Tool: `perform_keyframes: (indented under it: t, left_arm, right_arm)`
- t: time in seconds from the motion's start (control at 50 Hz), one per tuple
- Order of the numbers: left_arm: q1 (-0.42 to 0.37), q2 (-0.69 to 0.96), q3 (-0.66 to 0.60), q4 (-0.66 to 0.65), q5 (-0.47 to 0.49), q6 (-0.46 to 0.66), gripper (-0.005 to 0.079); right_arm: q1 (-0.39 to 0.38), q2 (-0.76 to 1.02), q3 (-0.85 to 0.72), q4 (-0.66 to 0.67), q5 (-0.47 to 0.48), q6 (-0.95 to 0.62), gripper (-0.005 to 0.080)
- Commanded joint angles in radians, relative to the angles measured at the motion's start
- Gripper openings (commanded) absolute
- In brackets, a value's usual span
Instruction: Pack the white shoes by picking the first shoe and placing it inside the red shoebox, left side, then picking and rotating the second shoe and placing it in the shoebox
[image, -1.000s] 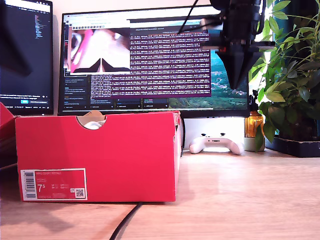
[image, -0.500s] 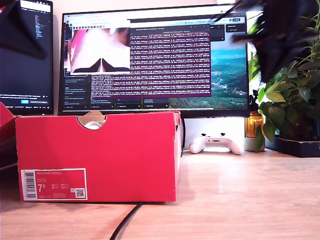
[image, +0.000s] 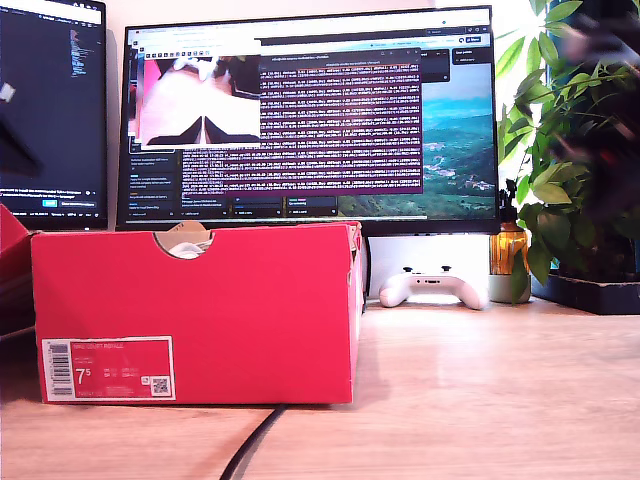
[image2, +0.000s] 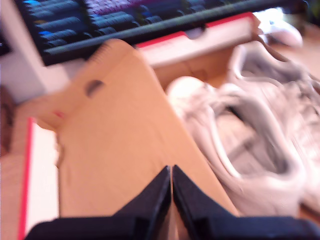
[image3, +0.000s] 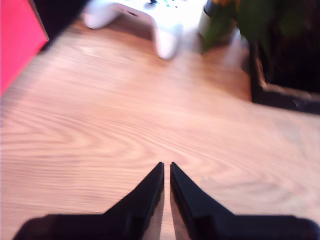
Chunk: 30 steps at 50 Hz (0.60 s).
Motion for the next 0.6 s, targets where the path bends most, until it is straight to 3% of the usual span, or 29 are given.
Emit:
perform_keyframes:
  t: [0.0,0.24,0.34,0.58]
  left_arm:
    - [0.002,0.002,-0.041,0.024,0.011,-0.003,-0.0017]
    - [0.023,0.001,-0.138,0.128,0.024,-0.042,-0.0017]
    - [0.024,-0.027,-0.187,0.184,0.030,-0.058,-0.0017]
    - [0.024,-0.163,-0.246,0.167,-0.009,-0.063,-0.0017]
  right_arm:
    - [-0.047,-0.003,-0.045,0.052,-0.023,0.019,-0.0007]
    - [-0.162,-0.012,-0.164,0.148,-0.147,0.032,-0.0007]
    - [-0.180,-0.037,-0.214,0.182,-0.152,0.048,-0.0007]
    - [-0.187,-0.177,-0.365,0.309,-0.145,0.108,-0.0007]
